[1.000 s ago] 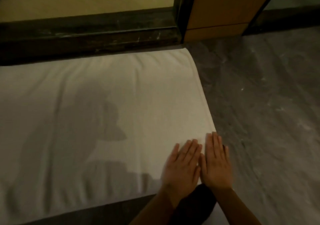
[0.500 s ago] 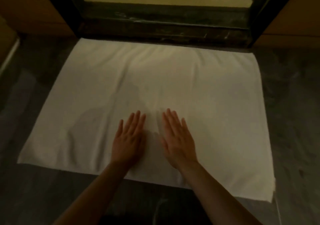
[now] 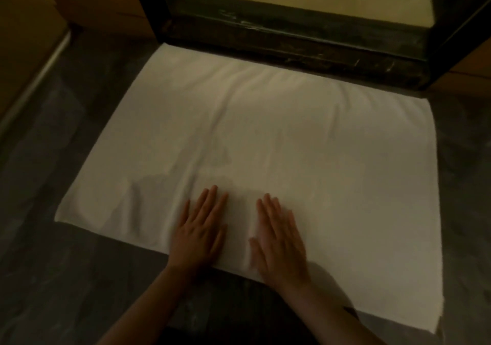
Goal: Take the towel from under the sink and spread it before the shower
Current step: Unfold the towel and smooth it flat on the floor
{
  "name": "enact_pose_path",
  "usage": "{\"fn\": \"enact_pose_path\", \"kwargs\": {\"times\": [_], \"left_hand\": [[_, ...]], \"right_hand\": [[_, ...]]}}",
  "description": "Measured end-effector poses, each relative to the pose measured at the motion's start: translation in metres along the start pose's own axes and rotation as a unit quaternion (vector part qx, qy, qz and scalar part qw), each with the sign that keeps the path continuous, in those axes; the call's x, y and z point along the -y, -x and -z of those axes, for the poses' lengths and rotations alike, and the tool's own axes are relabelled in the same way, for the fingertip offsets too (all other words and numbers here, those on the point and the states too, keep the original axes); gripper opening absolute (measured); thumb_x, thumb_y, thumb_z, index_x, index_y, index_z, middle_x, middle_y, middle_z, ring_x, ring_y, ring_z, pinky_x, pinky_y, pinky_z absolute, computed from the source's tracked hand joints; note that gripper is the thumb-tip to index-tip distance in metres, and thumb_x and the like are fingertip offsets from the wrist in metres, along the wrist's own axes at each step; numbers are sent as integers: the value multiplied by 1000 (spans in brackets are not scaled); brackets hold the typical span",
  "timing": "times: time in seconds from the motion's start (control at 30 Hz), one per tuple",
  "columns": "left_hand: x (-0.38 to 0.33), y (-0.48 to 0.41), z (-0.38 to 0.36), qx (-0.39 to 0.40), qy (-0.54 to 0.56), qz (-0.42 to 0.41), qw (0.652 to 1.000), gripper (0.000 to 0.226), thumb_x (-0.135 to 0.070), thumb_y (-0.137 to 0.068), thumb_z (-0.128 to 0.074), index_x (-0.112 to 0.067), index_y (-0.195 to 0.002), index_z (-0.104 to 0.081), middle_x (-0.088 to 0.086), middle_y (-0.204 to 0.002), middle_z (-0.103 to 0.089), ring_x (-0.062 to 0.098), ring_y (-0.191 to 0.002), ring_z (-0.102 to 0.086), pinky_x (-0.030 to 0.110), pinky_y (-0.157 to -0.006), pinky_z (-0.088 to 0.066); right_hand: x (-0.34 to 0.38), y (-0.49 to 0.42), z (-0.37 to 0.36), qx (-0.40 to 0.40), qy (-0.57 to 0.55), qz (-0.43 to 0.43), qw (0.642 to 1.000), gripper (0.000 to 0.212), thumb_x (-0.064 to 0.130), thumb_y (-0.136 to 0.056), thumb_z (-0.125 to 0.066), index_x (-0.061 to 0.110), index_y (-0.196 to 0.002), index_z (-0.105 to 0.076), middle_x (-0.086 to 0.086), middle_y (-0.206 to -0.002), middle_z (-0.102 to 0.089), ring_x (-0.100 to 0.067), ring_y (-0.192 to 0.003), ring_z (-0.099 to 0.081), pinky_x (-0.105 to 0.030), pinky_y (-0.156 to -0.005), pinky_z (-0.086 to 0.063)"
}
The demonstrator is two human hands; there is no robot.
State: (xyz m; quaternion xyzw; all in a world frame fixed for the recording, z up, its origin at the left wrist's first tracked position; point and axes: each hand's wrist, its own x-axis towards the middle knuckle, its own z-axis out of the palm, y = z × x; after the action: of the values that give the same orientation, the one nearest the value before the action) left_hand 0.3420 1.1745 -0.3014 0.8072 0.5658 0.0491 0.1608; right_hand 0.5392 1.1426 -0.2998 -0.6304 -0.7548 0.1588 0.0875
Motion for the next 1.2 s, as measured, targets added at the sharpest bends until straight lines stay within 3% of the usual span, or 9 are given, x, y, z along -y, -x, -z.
{"fn": "enact_pose_path", "kwargs": {"times": [0.1,0.27,0.33,0.47,0.53,0.67,0.73,0.93,1.2], "left_hand": [[13,-6,9,-19,10,43,999,62,-49,-97,-15,-15,-149,-18,8,-156,-17,23,-144,-15,42,-116,-7],[18,-4,13,4,9,57,998,65,-52,-95,-13,-18,-149,-11,4,-157,-8,22,-145,-7,38,-117,-1],[22,-3,13,-5,24,77,997,62,-48,-94,-18,-20,-149,-10,3,-157,-8,21,-145,-7,39,-117,-3],[53,-4,18,-30,32,202,978,66,-56,-90,-4,-27,-149,6,-3,-156,8,12,-144,10,36,-118,6],[70,-5,21,-38,8,232,972,67,-56,-90,-3,-26,-149,6,-3,-156,9,11,-144,12,34,-116,10],[103,-2,26,-63,-10,292,954,63,-50,-93,-11,-27,-150,2,-2,-157,6,11,-143,11,35,-117,8],[122,2,30,-72,-16,322,944,61,-50,-95,-11,-27,-150,2,-1,-157,7,12,-143,11,35,-117,7],[158,19,42,-91,-15,375,922,59,-45,-100,-20,-24,-150,4,2,-158,9,12,-143,11,34,-117,4],[181,27,52,-66,-47,448,890,64,-51,-98,-11,-18,-151,0,3,-158,7,13,-143,10,41,-118,6]], "right_hand": [[-19,-3,11,5,5,-17,1000,65,41,-94,-31,6,-148,-22,-11,-156,-19,-24,-145,-15,-42,-116,-13],[-11,25,0,79,21,140,987,69,46,-88,-41,8,-145,-33,-10,-154,-25,-25,-142,-26,-43,-110,-23],[2,23,-3,87,-6,137,987,71,45,-88,-41,9,-147,-28,-8,-156,-21,-24,-143,-23,-41,-111,-21],[50,-25,-4,52,-51,114,991,67,40,-92,-37,11,-150,-20,-7,-157,-18,-22,-145,-14,-41,-117,-13],[78,-55,-6,48,-40,111,992,69,38,-90,-39,10,-150,-17,-9,-157,-16,-24,-145,-11,-42,-119,-10],[124,-108,-25,79,-23,135,987,70,35,-96,-34,12,-150,5,-8,-159,8,-19,-145,13,-38,-117,8],[144,-125,-36,85,-8,148,985,70,37,-98,-30,11,-149,10,-9,-158,13,-20,-144,16,-37,-115,12],[174,-144,-60,112,51,210,970,69,42,-98,-27,9,-150,5,-11,-159,8,-23,-146,11,-41,-115,10],[166,-151,-59,109,14,252,962,70,46,-96,-30,13,-151,-4,-8,-160,-1,-19,-147,5,-37,-115,10]]}}
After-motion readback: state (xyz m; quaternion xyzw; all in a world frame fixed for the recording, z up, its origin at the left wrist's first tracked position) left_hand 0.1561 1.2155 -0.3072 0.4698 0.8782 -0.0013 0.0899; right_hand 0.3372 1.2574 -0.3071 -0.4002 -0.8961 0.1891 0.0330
